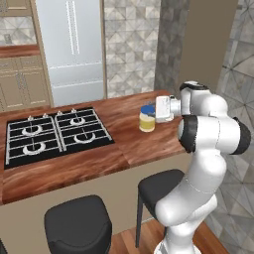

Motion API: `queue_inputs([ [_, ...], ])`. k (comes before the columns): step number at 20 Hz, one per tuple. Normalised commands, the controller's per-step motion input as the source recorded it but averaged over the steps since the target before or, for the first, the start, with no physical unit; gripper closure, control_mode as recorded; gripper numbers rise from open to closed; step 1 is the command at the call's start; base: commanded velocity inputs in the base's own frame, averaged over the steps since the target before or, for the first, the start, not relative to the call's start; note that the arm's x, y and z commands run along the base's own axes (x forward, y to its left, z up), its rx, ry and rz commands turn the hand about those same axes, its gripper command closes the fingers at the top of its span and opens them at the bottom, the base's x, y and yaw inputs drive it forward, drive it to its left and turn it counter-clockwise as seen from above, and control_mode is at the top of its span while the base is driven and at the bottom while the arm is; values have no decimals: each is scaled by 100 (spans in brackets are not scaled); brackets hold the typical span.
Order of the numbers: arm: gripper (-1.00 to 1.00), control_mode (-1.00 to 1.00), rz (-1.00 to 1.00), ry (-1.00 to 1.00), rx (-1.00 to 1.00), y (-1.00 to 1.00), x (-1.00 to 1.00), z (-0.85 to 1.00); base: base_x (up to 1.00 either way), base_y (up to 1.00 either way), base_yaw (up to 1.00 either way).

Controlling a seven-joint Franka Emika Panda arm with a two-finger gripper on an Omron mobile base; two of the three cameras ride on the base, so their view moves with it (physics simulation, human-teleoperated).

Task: The dining table condiment station is running low on mayonnaise. Refill the condiment station by opening the cabinet and taking the mayonnaise from the cabinet and placing it on the dining table.

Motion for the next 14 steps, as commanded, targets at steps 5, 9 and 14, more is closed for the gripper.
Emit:
queue_inputs([
  [5, 100, -100, 2, 5, 0, 0, 12, -40, 0, 0, 0],
  [9, 100, -100, 0, 2, 0, 0, 15, -45, 0, 0, 0],
  [14, 100, -100, 0, 0, 0, 0, 6, -54, 0, 0, 0],
])
